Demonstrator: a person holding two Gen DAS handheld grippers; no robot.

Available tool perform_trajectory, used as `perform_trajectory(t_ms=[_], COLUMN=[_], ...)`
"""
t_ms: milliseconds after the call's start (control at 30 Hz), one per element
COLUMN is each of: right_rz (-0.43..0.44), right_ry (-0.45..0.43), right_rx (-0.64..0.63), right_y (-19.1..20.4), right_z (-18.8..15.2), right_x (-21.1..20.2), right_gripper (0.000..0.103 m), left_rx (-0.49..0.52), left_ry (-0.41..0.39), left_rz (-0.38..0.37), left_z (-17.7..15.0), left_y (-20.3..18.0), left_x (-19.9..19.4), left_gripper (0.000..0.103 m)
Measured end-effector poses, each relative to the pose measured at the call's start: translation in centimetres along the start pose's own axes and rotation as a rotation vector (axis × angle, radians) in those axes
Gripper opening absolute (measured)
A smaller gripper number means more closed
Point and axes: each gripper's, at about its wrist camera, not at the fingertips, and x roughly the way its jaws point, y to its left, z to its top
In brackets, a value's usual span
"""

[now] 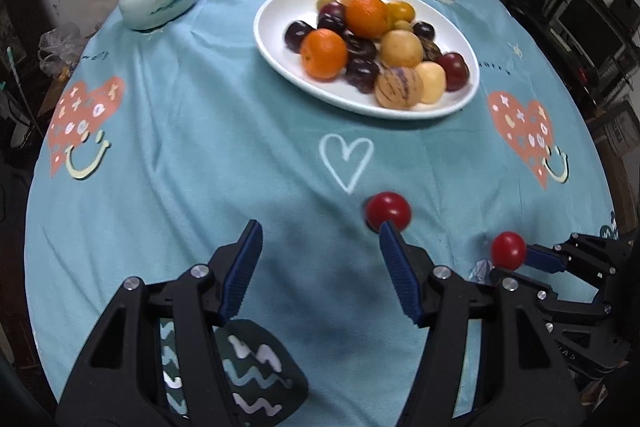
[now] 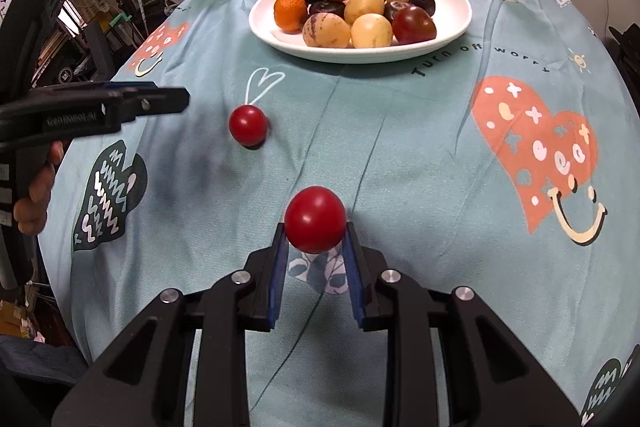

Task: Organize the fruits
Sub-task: 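Grasp a red tomato with the right gripper while the left grasps the other tomato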

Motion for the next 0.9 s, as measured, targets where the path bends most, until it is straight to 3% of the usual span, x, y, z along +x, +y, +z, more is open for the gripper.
perform_trajectory(t_ms=[267,900], right_rz=[-0.003,0.008], right_ry=[0.003,-0.004], right_rx=[-0.008,0.003], right_y=[0.1,-0.7], right_z=[0.6,1.6], right_x=[0.3,0.8], right_gripper=[0.027,0.027], left_rx=[0.111,0.076], left_ry=[0.019,0.073], left_rz=[0.003,0.009], left_z=[0.9,1.4], left_y=[-4.5,-4.3], left_x=[2.6,5.7], left_gripper=[0.063,0.06])
